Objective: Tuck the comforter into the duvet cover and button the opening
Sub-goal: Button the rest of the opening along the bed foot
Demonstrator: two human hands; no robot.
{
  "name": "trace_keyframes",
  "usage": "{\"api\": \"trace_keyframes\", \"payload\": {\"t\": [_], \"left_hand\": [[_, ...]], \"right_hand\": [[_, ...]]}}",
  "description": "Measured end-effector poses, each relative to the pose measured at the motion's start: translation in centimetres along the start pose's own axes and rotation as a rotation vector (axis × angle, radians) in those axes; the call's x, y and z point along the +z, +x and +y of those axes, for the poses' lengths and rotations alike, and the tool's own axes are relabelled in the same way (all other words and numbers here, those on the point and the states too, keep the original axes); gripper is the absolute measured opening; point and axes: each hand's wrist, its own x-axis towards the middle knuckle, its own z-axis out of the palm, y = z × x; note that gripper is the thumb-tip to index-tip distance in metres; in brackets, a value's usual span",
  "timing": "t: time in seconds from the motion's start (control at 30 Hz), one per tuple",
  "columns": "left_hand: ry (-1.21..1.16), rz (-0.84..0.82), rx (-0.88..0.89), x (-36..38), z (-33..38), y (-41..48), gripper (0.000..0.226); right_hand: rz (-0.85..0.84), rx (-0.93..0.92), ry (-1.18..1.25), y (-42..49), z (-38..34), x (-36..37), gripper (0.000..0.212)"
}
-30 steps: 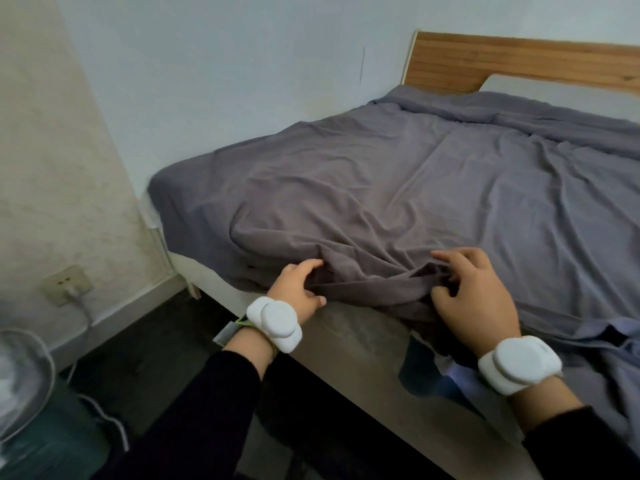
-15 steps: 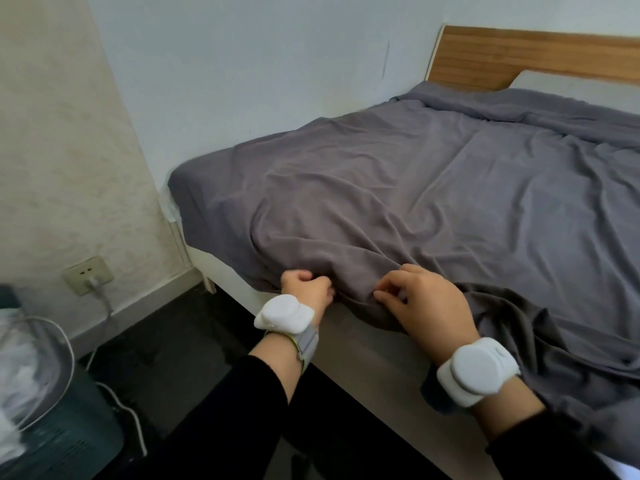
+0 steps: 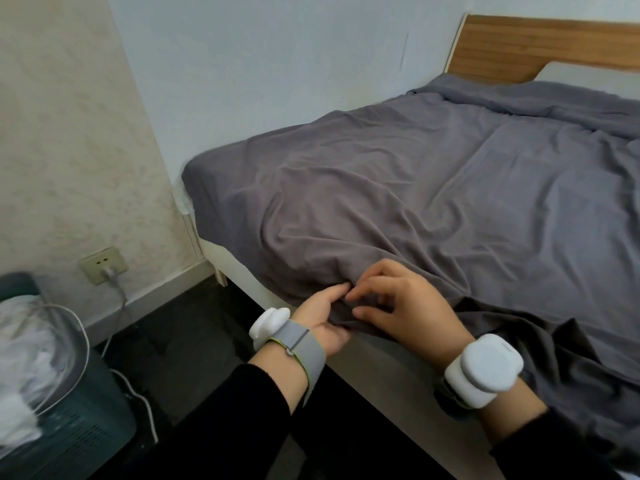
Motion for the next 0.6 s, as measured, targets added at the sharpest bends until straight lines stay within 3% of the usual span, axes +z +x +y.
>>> {"api": "trace_keyframes", "payload": {"t": [0.07,0.3,0.47,0.6], "left_hand": [[0.016,-0.007,0.072,-0.1,0.3,-0.5,0.023],[-0.069,0.047,0.267,-0.3,1.2,-2.2,0.032],[0.254,0.175,0.442,-0.4,1.2,-2.1,0.009],[0.327,0.204,0.484,-0.9,1.0,-2.2,0.013]], "right_hand": [[-0.053,-0.005,-0.049,0.0,-0.2,0.4,0.024],[0.078,0.111,-0.142,0.3,-0.6,0.7,0.039],[0.103,0.175,-0.125,0.8,-0.9,1.0,0.022],[0.153,0.198,-0.014,1.2,-0.4,0.6,0.008]]}}
